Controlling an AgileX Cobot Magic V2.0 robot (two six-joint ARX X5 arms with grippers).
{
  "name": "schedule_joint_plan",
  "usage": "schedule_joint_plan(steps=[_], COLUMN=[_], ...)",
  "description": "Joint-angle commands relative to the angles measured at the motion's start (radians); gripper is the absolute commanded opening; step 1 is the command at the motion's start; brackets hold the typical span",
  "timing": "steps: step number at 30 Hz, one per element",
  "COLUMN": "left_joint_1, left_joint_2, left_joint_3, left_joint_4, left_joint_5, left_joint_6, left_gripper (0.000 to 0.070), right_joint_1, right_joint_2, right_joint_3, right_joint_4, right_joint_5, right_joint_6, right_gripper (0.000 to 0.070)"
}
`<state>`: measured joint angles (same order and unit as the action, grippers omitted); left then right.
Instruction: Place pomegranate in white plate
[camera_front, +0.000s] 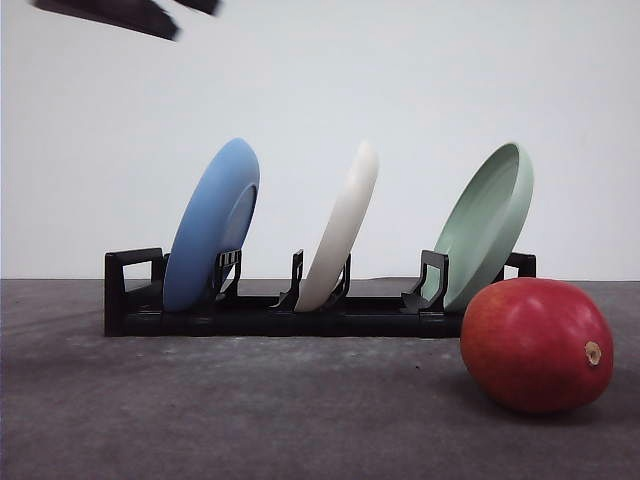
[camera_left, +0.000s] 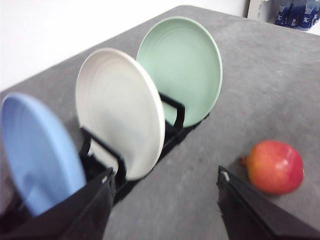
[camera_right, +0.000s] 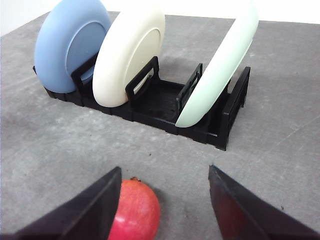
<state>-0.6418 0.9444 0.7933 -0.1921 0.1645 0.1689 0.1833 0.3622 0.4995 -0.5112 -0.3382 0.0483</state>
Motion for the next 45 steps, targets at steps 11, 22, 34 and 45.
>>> schedule_joint_plan(steps=[11,22,34,45], left_joint_1=[-0.135,-0.175,-0.169,-0.164], left_joint_2=[0.348,0.603,0.801,0.86], left_joint_3=[0.017,0.086,0.223,0.257], left_joint_4=[0.417,0.574,0.573,0.565], left_joint_5=[-0.2,-0.337,-0.395,-0.409], left_joint_6=[-0.094,-0.11,-0.11,-0.11], left_gripper=[0.0383,0.0381,0.0375,0.0219], right_joint_1=[0.005,0.005,0.005,0.005], right_joint_2=[0.0,0.0,0.0,0.0], right_joint_3=[0.015,0.015,0.015,0.015], right_joint_4=[0.017,0.017,0.017,0.017], right_joint_5=[-0.002,0.005,0.005,0.005], right_joint_6=[-0.008,-0.008,-0.008,-0.008], right_gripper=[0.035,0.035,0.035,0.035])
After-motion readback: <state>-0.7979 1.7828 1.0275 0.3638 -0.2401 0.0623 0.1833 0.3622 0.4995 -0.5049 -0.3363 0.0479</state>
